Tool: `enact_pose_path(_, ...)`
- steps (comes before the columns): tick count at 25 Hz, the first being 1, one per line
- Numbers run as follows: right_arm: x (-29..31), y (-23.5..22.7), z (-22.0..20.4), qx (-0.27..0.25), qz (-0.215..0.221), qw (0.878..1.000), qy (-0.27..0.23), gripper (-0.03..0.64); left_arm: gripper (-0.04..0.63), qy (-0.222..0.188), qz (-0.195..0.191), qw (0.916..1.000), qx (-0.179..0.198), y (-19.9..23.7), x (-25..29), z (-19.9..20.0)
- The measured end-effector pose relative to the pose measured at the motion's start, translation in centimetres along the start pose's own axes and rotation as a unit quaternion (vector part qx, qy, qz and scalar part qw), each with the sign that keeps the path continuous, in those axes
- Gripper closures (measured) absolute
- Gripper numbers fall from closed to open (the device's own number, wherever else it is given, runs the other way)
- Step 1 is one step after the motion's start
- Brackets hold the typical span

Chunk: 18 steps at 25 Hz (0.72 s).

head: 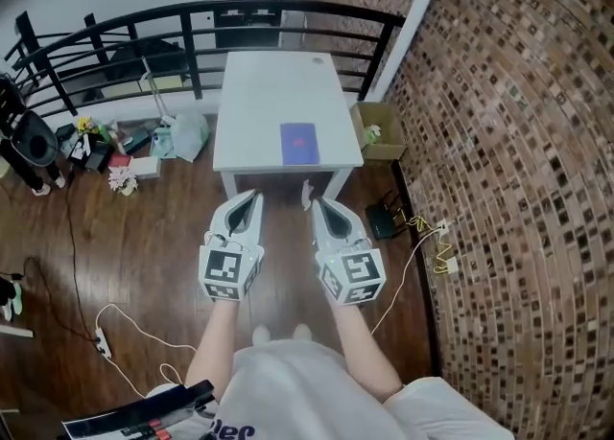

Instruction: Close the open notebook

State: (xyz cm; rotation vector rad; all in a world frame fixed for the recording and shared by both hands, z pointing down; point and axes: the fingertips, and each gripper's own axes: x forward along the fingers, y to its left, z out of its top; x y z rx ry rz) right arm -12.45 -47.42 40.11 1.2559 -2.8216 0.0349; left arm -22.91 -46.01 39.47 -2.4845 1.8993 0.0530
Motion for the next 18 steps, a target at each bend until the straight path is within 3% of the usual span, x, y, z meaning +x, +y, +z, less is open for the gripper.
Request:
enact_pose_path(6, -2.5, -1.1, 0.5, -0.004, 0.001, 1.0, -0.009, 0.63, 0.578, -0.03, -0.006, 0.999, 0.031, -3.2, 0.2, 0.7)
enact_pose_path(12, -4.2, -4.9, -0.1, 0.0, -0.009, 1.0, -0.006, 0.63, 0.577, -0.016, -0.007, 0.9993, 0.032, -6.2, 2.4, -0.6)
enact_pose_path(18, -4.7, -9.1, 1.0, -0.011, -0.015, 1.0, -0.023, 0.63, 0.577, -0.034, 0.001, 0.9986, 0.042, -7.9, 5.3, 0.4)
